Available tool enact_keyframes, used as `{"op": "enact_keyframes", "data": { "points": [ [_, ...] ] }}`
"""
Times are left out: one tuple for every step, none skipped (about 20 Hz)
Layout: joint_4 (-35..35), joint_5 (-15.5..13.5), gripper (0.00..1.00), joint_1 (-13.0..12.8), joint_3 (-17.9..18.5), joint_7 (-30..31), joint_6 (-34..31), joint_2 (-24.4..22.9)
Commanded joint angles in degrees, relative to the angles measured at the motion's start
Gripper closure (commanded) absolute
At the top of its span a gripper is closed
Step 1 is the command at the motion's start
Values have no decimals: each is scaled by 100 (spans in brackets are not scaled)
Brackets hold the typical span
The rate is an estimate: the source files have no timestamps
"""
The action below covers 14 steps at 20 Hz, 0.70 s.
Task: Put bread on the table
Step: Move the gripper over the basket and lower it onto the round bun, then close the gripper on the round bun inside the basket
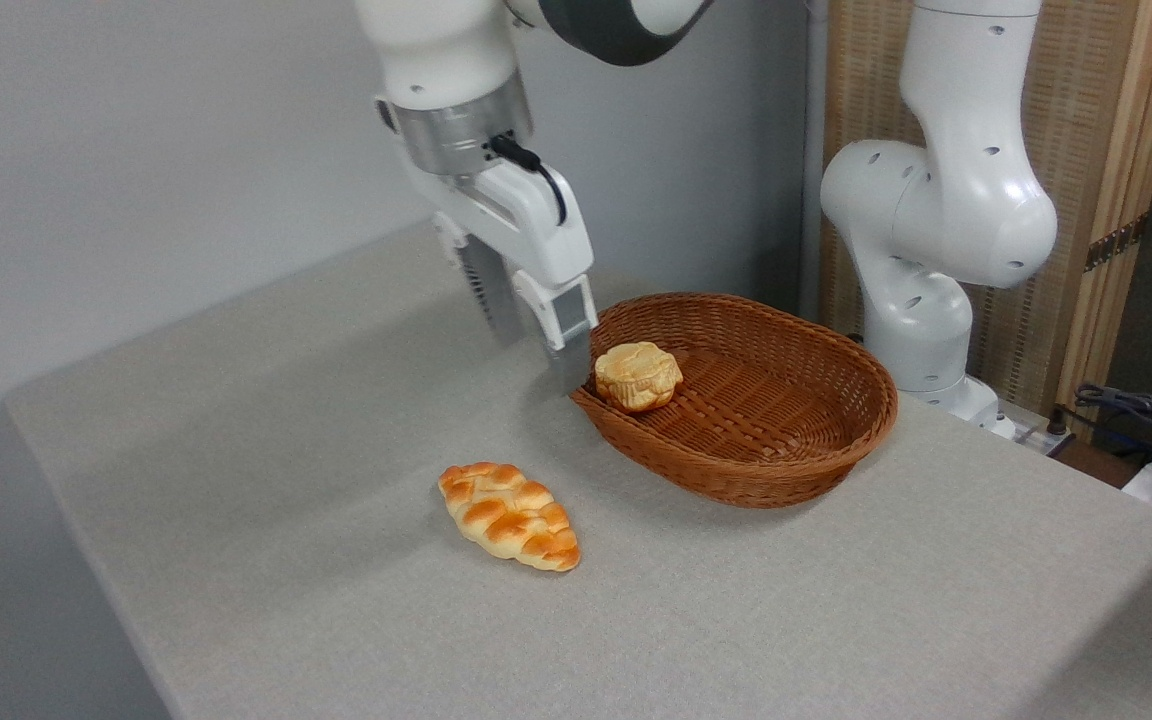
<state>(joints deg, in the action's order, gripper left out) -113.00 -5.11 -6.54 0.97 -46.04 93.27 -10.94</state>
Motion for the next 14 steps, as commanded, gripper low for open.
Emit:
{"op": "enact_keyframes", "data": {
  "points": [
    [-748,-52,0,-268,35,-379,-220,-470],
    [-828,-52,0,-286,35,-379,-334,-471],
    [-890,-52,0,-330,35,-379,-440,-471],
    [-925,-52,0,-400,35,-379,-484,-479],
    [-1012,-60,0,-531,44,-379,-554,-480],
    [-1065,-52,0,-567,44,-379,-581,-488],
    [-1214,-52,0,-628,44,-370,-608,-523],
    [-1372,-52,0,-681,44,-370,-599,-576],
    [-1478,-52,0,-734,44,-370,-599,-602],
    [-1531,-52,0,-787,44,-370,-590,-603],
    [-1540,-52,0,-813,44,-362,-573,-603],
    [-1593,-52,0,-901,44,-353,-520,-603],
    [-1611,-52,0,-936,44,-344,-494,-594],
    [-1628,-52,0,-997,44,-335,-433,-542]
  ]
}}
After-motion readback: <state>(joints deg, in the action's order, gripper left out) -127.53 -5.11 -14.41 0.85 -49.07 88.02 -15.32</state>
